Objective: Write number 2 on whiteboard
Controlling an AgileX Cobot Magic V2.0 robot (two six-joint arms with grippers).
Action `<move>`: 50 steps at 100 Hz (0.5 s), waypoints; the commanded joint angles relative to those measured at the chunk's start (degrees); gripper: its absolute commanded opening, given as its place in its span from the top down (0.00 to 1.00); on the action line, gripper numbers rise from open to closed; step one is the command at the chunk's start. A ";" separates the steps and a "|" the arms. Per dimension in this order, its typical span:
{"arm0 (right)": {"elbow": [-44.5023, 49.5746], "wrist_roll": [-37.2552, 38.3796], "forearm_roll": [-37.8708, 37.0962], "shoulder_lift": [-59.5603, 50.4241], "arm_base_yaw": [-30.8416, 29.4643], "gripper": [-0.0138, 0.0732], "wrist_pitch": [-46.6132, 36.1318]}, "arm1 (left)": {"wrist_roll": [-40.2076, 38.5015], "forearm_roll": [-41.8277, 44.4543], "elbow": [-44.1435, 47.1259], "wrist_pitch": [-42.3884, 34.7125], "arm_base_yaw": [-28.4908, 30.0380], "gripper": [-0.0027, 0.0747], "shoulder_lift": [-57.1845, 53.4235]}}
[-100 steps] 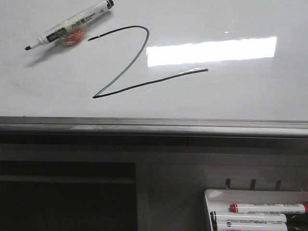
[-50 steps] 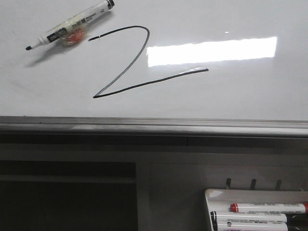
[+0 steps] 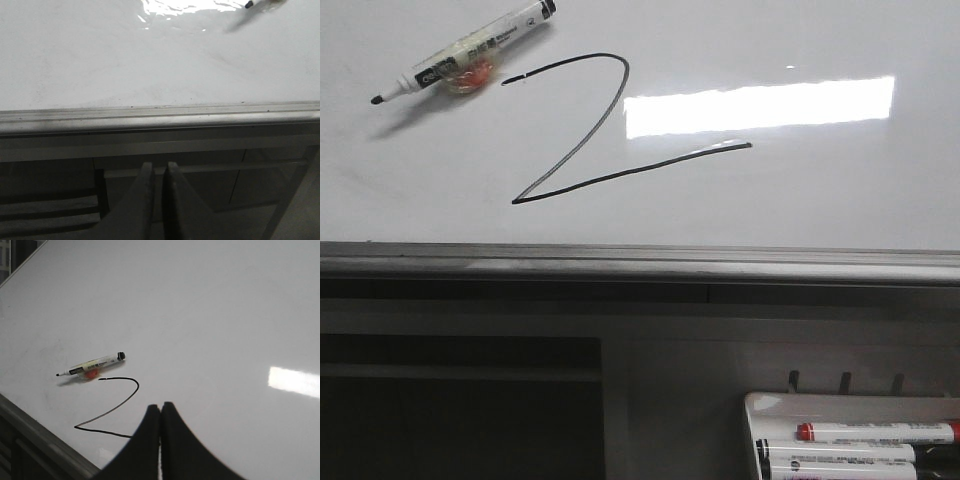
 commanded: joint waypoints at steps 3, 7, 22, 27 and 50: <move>-1.52 -0.58 0.21 0.60 -0.41 0.92 -3.50 | -0.51 0.18 0.66 -3.34 0.15 0.96 -1.47; -1.52 -0.58 0.21 0.60 -0.41 0.92 -3.50 | -0.51 0.18 0.66 -3.34 0.15 0.96 -1.47; -0.72 -0.58 0.21 0.60 -0.41 0.92 -4.02 | -0.51 0.18 0.66 -3.34 0.15 0.96 -1.47; -0.60 -0.58 0.21 0.60 -0.41 0.92 -3.91 | -0.51 0.18 0.66 -3.34 0.15 0.96 -1.47; 5.29 45.69 -43.37 0.60 -8.16 0.92 -13.98 | -0.51 0.18 0.66 -3.34 0.15 0.96 -1.47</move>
